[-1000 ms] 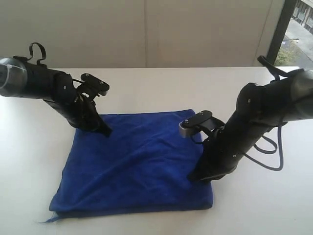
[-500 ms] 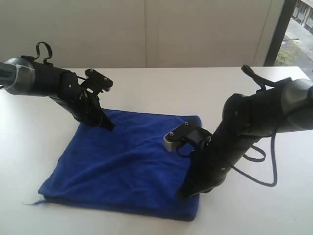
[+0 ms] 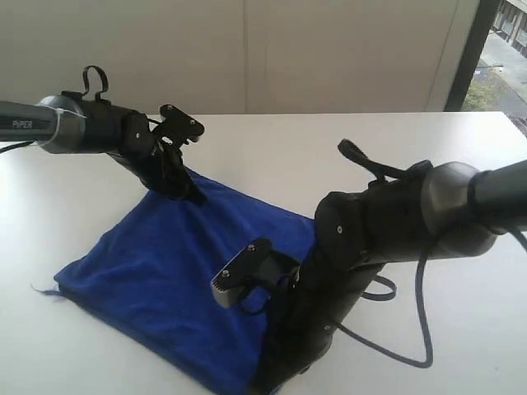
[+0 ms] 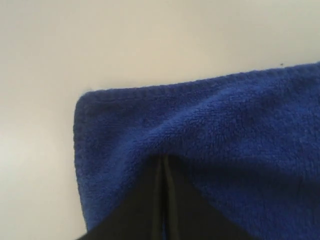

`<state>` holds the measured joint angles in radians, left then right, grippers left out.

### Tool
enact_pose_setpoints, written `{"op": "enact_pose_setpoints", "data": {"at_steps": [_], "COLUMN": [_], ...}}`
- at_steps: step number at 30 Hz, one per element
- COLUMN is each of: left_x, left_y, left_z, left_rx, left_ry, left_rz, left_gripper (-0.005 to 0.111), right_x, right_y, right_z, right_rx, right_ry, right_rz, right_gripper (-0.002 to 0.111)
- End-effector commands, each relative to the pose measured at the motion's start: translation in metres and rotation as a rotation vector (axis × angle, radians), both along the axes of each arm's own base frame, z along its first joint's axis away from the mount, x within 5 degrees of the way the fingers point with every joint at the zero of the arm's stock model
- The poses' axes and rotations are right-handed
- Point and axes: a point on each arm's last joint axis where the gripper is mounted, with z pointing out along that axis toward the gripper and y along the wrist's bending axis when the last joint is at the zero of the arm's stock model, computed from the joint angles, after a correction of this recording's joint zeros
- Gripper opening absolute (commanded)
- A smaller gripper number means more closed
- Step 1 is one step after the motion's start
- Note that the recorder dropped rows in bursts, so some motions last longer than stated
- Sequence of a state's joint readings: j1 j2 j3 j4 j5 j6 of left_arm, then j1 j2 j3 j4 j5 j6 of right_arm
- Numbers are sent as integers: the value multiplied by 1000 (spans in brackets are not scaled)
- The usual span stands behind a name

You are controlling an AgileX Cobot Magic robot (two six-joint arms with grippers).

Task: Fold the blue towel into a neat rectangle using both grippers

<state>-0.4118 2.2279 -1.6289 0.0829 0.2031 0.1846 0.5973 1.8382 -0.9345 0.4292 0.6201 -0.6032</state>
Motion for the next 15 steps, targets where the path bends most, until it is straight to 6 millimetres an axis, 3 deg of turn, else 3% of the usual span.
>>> {"op": "enact_pose_setpoints", "data": {"at_steps": [1,6,15], "left_x": [-3,-2,-12], "left_y": [-8,-4,3], "left_z": [-8,13,79], "left_rx": [37,105,71], "left_ry": [57,66,-14], "left_rz": [-31,-51,-28], "left_gripper": [0,0,0], "right_x": [-14,-9,5], "right_y": [2,-1,-11], "right_z": [-10,6,70], "right_rx": [-37,-32,-48], "right_ry": [64,-30,-300], "right_rz": [9,-18,-60], "right_gripper": [0,0,0]}}
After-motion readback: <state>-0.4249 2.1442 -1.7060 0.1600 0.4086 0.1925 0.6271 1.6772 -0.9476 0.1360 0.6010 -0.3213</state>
